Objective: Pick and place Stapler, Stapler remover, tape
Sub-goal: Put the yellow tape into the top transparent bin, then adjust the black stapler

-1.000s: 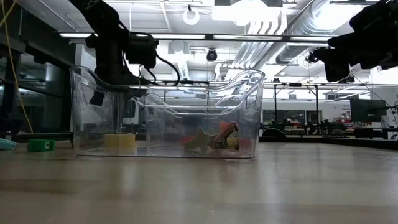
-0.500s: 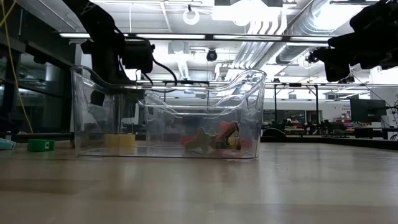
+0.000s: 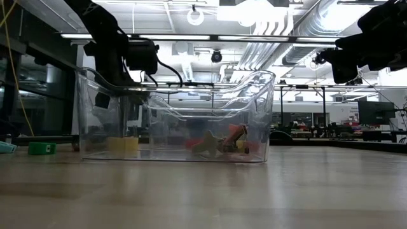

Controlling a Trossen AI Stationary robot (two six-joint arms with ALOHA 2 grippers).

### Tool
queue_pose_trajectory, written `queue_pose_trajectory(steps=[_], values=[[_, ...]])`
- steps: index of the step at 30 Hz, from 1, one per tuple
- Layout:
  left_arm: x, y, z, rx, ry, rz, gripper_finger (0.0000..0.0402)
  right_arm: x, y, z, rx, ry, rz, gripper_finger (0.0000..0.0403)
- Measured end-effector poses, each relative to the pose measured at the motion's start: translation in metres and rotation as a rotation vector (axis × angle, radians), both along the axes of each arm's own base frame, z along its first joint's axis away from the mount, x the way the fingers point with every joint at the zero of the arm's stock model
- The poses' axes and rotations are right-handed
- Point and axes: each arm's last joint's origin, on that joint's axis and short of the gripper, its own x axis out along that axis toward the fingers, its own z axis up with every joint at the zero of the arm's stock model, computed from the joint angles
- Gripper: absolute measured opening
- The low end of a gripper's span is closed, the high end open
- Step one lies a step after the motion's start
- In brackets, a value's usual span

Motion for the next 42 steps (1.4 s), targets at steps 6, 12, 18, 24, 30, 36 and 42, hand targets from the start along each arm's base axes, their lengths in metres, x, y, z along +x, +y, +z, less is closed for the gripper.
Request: queue_pose_trajectory(steps=[6,12,18,24,30,36,42], values=[[0.0,0.0,0.007,0.026,-0.05,0.001,0.0125,0.0,0.0,0.0,0.0,0.0,0.0,0.0177],[-0.008,0.0,0.02,0.071,-0.063,0.015,0.0124,0.0,0.0,0.0,0.0,0.0,0.0,0.0177],[-0.023,0.005,0.021,0.133,0.071,0.105,0.0124,0.0,0.0,0.0,0.0,0.0,0.0,0.0177],[-0.024,0.006,0.018,0.192,0.128,0.139,0.0124,0.0,0.0,0.0,0.0,0.0,0.0,0.0177],[-0.021,0.006,0.011,0.236,0.179,0.152,0.0124,0.0,0.0,0.0,0.0,0.0,0.0,0.0177],[-0.017,0.001,0.011,0.266,0.17,0.133,0.0124,0.0,0.0,0.0,0.0,-0.001,0.0,0.0177],[-0.014,-0.007,0.011,0.282,0.162,0.123,0.0124,0.0,0.0,0.0,0.0,0.0,0.0,0.0177]])
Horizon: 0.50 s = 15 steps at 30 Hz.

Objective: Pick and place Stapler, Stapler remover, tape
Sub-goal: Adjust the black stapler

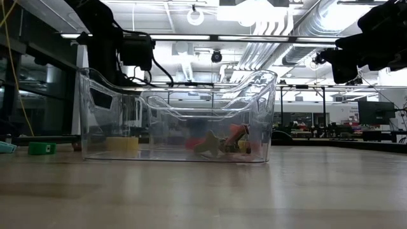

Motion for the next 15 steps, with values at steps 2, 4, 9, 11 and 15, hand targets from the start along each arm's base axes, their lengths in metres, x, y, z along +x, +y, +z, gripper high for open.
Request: queue_pose_trajectory(steps=[2,4,9,11,15], values=[[0.001,0.0,0.0,-0.001,-0.013,0.001,0.0124,0.0,0.0,0.0,0.0,0.0,0.0,0.0177],[0.002,0.0,0.0,-0.007,-0.026,-0.002,0.0124,0.0,0.0,0.0,0.0,0.0,0.0,0.0177],[0.006,-0.006,0.0,-0.022,-0.056,-0.005,0.0124,0.0,0.0,0.0,0.0,0.0,0.0,0.0177],[0.007,-0.007,0.001,-0.032,-0.067,-0.007,0.0124,0.0,0.0,0.0,0.0,-0.001,0.0,0.0177],[0.009,-0.01,0.001,-0.045,-0.086,-0.003,0.0124,0.0,0.0,0.0,0.0,0.0,0.0,0.0177]])
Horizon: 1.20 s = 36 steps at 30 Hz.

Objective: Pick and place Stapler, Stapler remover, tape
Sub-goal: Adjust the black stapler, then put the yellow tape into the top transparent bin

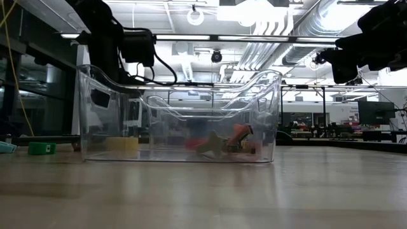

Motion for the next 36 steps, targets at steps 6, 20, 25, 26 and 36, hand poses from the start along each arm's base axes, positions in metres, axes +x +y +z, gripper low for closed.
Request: queue_pose_trajectory(steps=[6,20,25,26,36], values=[[0.001,-0.002,0.0,-0.006,-0.013,0.001,0.0124,0.0,0.0,0.0,0.0,-0.001,0.0,0.0177],[0.008,0.0,0.015,0.029,-0.014,0.001,0.0124,0.0,0.0,0.0,0.0,0.0,0.0,0.0177],[0.011,0.0,0.026,0.033,0.014,-0.095,0.0124,0.0,0.0,0.0,0.0,0.0,0.0,0.0177],[0.011,-0.001,0.026,0.013,0.015,-0.144,0.0124,0.0,0.0,0.0,0.0,0.0,0.0,0.0177],[0.02,-0.014,0.023,0.119,0.088,-0.531,0.0124,0.0,0.0,0.0,0.0,0.0,0.0,0.0177]])
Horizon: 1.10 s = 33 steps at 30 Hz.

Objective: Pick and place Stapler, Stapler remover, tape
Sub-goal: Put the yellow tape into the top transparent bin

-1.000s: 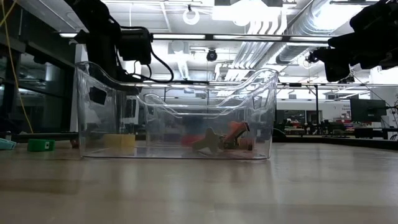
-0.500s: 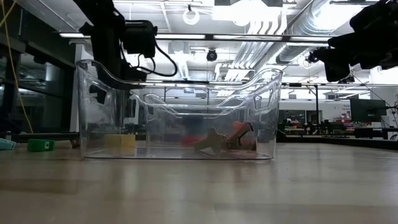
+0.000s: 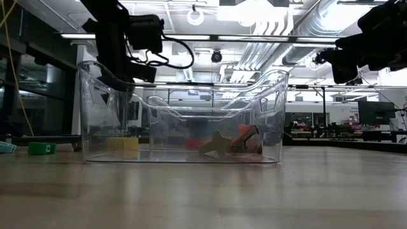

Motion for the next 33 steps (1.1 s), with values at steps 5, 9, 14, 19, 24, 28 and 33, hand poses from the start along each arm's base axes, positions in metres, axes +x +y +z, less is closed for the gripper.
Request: queue_pose_trajectory(steps=[5,9,14,19,24,28,33], values=[[0.005,-0.001,-0.007,-0.018,0.046,-0.256,0.0124,0.0,0.0,0.0,0.0,0.0,0.0,0.0177],[0.007,-0.001,-0.01,0.0,0.072,-0.438,0.0124,0.0,0.0,0.0,0.0,-0.001,0.0,0.0177],[0.007,0.002,-0.011,0.028,0.085,-0.576,0.0124,0.0,0.0,0.0,0.0,-0.002,0.0,0.0177],[0.008,0.005,-0.011,0.02,0.073,-0.659,0.0124,0.0,0.0,0.0,0.0,-0.003,0.0,0.0177],[0.008,0.008,-0.012,0.02,0.072,-0.712,0.0124,0.0,0.0,0.0,0.0,-0.003,0.0,0.0177],[0.01,0.008,-0.016,0.015,0.084,-0.724,0.0124,0.0,0.0,0.0,0.0,-0.003,0.0,0.0177],[0.016,0.01,-0.027,0.01,0.096,-0.724,0.0124,0.0,0.0,0.0,0.0,-0.004,0.0,0.0177]])
